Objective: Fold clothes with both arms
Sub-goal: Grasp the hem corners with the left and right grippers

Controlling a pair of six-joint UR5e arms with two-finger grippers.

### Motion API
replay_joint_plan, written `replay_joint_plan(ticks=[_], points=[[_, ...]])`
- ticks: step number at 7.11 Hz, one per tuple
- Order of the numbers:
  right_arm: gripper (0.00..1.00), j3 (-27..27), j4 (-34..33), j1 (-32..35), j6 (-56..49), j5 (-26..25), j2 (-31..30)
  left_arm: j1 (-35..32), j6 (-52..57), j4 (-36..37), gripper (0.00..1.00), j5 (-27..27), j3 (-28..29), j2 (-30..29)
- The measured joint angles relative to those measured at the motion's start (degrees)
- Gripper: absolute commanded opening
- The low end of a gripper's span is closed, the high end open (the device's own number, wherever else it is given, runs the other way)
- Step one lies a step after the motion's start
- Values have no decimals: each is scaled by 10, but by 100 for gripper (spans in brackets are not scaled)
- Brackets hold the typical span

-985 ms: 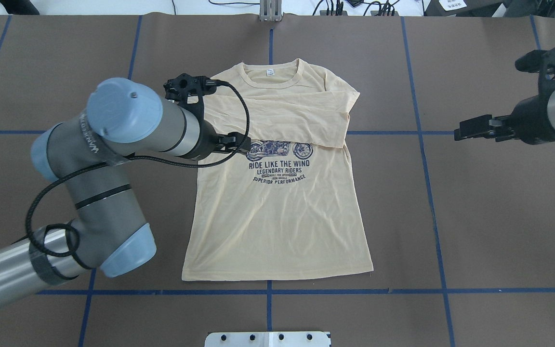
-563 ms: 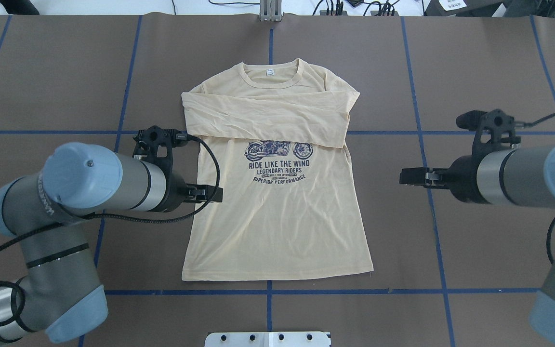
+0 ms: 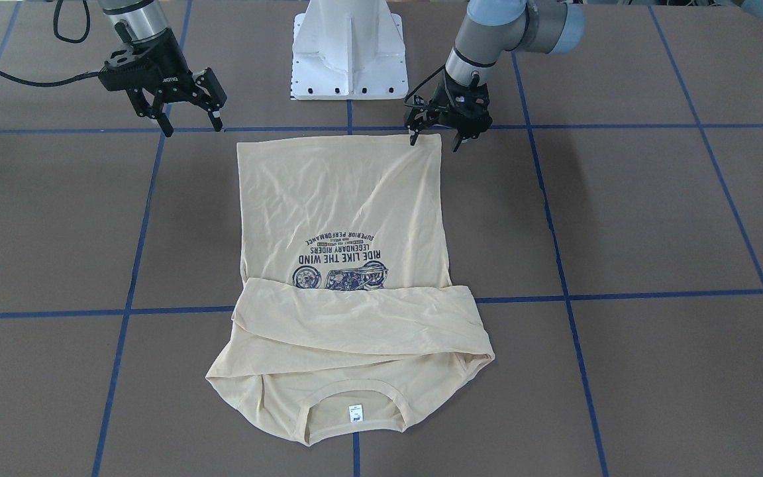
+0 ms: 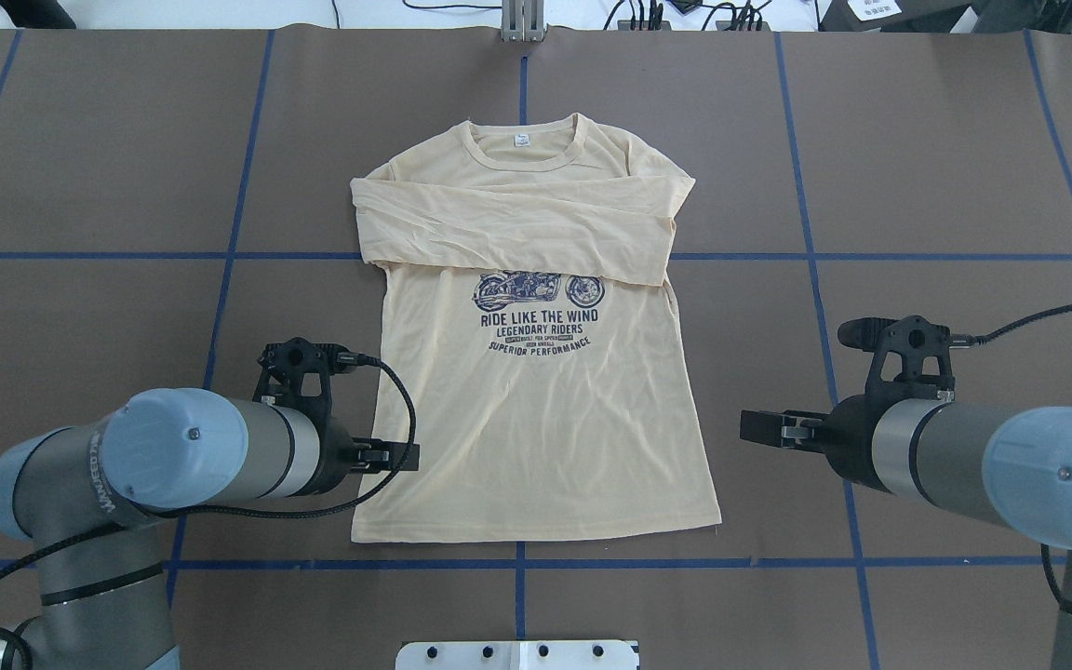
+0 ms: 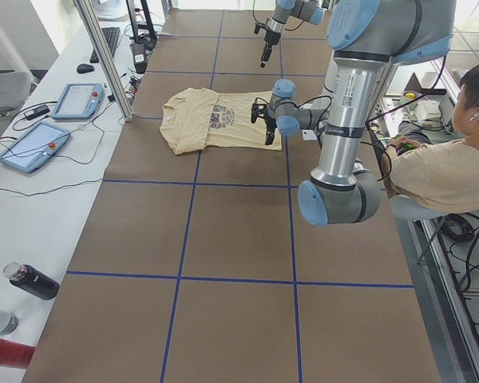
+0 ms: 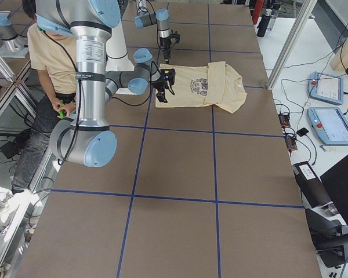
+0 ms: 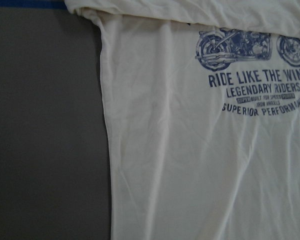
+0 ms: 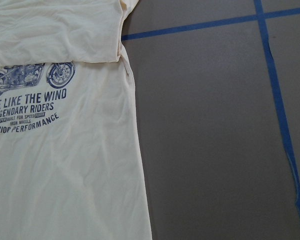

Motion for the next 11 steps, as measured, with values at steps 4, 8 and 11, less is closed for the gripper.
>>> replay_joint_plan(ticks=[4, 8, 11], points=[[100, 0, 0, -5, 2, -6, -1, 31, -34, 1, 70, 12, 7, 6], [100, 0, 0, -6, 2, -7, -1, 33, -36, 1, 39, 11, 9, 18], [100, -1, 0, -6, 2, -8, -1, 35, -42, 1, 38, 11, 9, 17]])
